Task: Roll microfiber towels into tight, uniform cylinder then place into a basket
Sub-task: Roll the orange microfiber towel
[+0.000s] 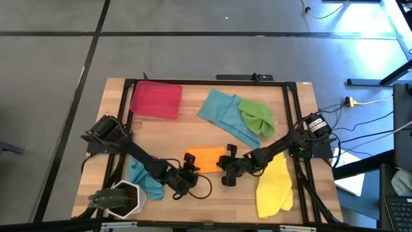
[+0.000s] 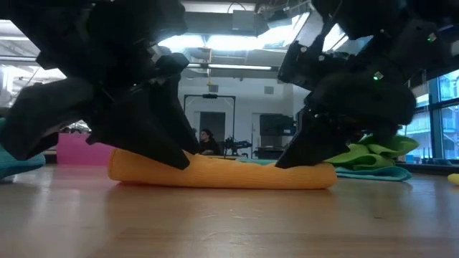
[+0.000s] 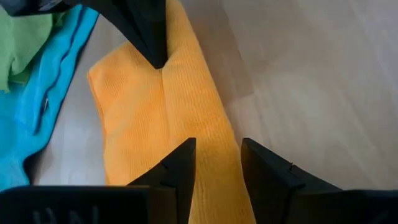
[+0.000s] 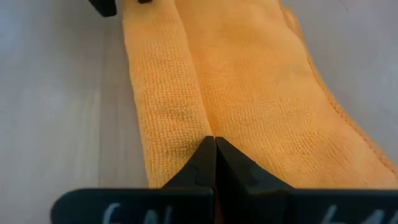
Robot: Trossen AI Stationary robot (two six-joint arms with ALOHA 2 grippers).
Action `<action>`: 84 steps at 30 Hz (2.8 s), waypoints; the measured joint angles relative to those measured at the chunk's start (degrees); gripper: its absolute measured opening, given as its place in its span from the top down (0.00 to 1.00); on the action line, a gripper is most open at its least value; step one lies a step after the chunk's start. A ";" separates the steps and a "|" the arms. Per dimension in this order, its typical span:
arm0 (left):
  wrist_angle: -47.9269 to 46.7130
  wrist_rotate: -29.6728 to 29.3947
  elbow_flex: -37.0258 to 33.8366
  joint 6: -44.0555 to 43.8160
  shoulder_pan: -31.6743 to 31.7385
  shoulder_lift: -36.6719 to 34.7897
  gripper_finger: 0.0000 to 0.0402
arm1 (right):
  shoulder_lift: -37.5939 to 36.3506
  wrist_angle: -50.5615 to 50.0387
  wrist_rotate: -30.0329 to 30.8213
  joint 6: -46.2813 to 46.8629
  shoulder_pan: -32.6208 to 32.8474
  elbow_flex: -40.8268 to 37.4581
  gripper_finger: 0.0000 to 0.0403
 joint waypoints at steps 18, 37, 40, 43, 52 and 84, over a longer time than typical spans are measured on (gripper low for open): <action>-1.60 0.83 0.11 2.47 3.64 0.66 0.49 | 0.00 0.11 -6.65 1.62 -5.82 0.00 0.99; -1.01 -2.49 0.26 10.08 3.90 4.27 0.62 | 0.00 0.17 -8.27 1.64 -5.90 0.00 0.99; -1.15 -2.20 0.26 12.13 4.20 4.33 0.71 | 0.00 0.17 -8.31 1.62 -5.90 0.00 0.99; -1.73 -1.97 0.18 12.13 4.89 4.32 0.80 | 0.00 0.24 -8.35 1.44 -5.90 0.00 0.99; -1.94 -0.59 0.04 8.03 6.65 4.35 0.98 | -0.94 0.09 -7.68 -3.24 -4.71 -0.07 0.97; 1.24 16.15 -0.11 -2.70 6.92 0.50 1.00 | 0.29 3.47 16.13 -32.09 14.65 0.25 0.33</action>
